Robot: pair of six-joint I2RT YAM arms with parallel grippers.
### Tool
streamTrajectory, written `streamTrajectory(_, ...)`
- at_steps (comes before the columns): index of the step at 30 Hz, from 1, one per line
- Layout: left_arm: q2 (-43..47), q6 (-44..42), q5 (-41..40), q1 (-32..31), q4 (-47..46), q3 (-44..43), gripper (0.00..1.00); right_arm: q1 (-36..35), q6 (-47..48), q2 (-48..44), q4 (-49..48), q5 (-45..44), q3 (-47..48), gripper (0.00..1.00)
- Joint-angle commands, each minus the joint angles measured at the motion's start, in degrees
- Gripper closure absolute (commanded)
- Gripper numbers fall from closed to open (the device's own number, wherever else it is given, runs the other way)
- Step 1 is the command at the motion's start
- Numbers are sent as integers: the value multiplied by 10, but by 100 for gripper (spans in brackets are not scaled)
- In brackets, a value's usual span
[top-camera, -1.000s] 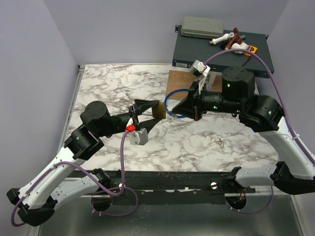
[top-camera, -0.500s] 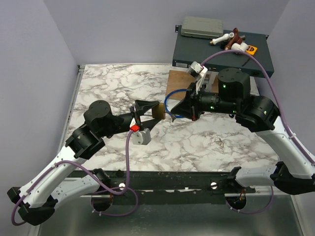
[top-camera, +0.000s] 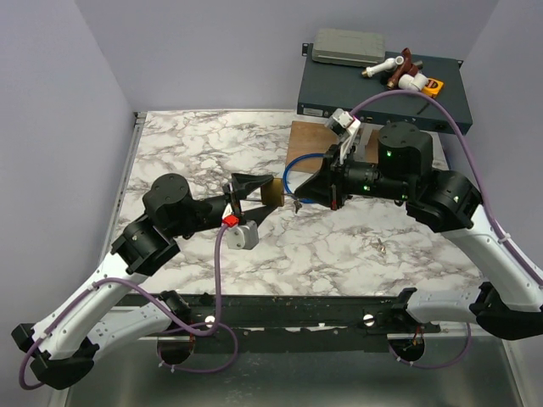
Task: Unlock with the key
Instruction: Unlock the lock.
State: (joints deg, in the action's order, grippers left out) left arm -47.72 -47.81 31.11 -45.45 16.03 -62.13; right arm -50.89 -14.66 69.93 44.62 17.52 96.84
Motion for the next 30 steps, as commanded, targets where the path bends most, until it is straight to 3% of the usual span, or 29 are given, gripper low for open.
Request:
streamTrajectory(1, 24, 15, 57, -5, -95, -22, 100, -2, -20, 1, -41, -2, -30, 99)
streamTrajectory(6, 31, 18, 84, -2, -89, -20, 100, -2, -35, -4, -60, 4, -41, 99)
streamTrajectory(13, 32, -53, 89, -4, -28, -17, 100, -2, -49, 1, -65, 22, -32, 99)
streamTrajectory(19, 28, -70, 53, -9, -13, -20, 100, -2, -54, 5, -53, 28, -32, 99)
streamTrajectory(30, 17, -8, -56, -16, -57, -26, 100, -2, -57, 2, -72, 19, -66, 99)
